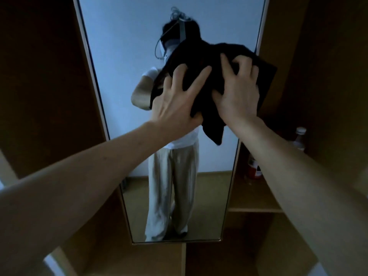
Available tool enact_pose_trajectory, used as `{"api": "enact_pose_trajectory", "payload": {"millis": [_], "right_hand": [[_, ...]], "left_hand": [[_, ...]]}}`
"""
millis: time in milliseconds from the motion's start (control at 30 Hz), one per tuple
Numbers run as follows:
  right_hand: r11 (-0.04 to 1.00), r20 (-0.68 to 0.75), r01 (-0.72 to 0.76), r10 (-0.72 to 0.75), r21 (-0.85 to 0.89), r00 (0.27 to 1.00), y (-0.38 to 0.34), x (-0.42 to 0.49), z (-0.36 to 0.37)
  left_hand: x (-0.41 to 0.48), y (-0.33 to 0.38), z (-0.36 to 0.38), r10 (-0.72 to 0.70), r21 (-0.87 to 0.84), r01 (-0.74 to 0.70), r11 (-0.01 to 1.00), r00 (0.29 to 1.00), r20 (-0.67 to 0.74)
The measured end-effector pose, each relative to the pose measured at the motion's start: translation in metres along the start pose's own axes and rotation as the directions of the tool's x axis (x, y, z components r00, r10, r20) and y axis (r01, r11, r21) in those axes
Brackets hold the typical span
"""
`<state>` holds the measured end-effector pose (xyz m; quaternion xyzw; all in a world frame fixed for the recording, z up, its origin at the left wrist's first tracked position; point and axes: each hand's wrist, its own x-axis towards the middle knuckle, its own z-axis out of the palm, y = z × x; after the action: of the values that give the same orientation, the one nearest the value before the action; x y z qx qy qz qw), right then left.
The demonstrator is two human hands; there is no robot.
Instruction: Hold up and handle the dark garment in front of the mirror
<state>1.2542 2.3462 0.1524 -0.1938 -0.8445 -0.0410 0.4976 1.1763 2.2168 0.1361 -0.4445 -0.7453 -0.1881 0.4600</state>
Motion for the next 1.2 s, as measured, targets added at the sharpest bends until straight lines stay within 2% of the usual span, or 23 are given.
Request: {"api": "enact_pose_trajectory", "payload": {"millis": [100, 400, 633, 867, 1200], "right_hand": [[0.999, -0.014, 0.045, -0.045, 0.030, 0.999, -0.002, -0.025, 0.024], [0.994, 0.000, 0.085, -0.086, 0.066, 0.996, 0.015, -0.153, 0.101], [0.981, 0.012, -0.037, 0.036, 0.191, 0.999, 0.021, -0.247, 0.157], [0.980, 0.004, -0.030, 0.029, 0.199, 1.000, 0.029, -0.334, 0.209], [0.974, 0.101, -0.074, 0.054, 0.214, 0.993, 0.033, -0.454, 0.272]], "left_hand": [[-0.012, -0.008, 0.011, -0.026, -0.015, 0.027, 1.000, 0.997, 0.068], [-0.114, -0.009, 0.077, 0.068, -0.114, -0.044, 0.993, 0.974, 0.216], [-0.203, -0.005, 0.136, 0.138, -0.078, -0.125, 0.989, 0.971, 0.196], [-0.296, -0.002, 0.197, 0.170, -0.113, -0.155, 0.981, 0.977, 0.132], [-0.415, 0.008, 0.257, 0.225, -0.158, -0.194, 0.968, 0.950, 0.217]]}}
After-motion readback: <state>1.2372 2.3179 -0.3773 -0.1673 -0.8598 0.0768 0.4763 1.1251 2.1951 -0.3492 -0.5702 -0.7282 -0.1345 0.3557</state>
